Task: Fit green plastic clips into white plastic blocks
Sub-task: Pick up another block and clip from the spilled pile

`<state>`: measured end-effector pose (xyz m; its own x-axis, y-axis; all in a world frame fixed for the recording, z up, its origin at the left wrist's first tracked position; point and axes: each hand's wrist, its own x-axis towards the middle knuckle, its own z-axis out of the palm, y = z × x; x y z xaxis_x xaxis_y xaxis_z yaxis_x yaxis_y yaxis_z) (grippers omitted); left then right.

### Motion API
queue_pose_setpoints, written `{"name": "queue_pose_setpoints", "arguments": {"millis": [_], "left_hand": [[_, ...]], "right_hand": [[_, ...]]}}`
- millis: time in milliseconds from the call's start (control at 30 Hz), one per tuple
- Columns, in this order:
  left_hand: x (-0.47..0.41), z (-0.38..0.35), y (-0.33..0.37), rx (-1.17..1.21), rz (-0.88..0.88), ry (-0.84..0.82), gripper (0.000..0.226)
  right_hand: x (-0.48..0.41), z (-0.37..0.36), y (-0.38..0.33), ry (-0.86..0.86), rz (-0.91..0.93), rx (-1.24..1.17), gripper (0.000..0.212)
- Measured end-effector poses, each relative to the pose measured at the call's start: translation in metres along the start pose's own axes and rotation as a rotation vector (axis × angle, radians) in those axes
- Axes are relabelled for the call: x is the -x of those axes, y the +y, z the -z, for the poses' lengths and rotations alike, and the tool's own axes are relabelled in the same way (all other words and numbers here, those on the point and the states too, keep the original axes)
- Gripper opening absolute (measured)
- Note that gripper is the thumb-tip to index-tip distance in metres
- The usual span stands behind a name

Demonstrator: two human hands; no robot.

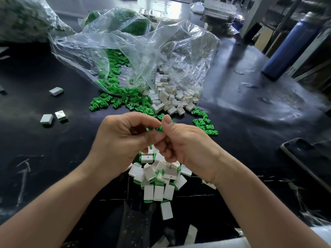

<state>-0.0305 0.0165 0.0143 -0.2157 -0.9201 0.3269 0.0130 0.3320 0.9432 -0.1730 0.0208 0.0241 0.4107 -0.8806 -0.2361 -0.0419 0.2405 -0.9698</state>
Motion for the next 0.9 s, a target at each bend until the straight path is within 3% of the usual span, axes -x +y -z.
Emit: {"name": "queue_pose_setpoints", "arguments": {"millis": [333, 633, 733, 900], "left_hand": [[0.002, 0.000, 0.002, 0.037, -0.074, -0.091, 0.008], [0.004, 0.002, -0.001, -0.153, -0.108, -0.098, 0.008], [0.003, 0.001, -0.002, -0.066, -0.093, -0.108, 0.009], [0.003, 0.001, -0.003, 0.035, -0.095, -0.107, 0.006]], "right_hand": [[-0.001, -0.004, 0.001, 0.007, -0.026, 0.107, 0.048], [0.000, -0.012, 0.001, 0.096, -0.054, 0.115, 0.052], [0.001, -0.013, 0.001, 0.116, -0.039, 0.173, 0.060], [0.002, -0.012, -0.001, 0.097, -0.015, 0.118, 0.048]]}}
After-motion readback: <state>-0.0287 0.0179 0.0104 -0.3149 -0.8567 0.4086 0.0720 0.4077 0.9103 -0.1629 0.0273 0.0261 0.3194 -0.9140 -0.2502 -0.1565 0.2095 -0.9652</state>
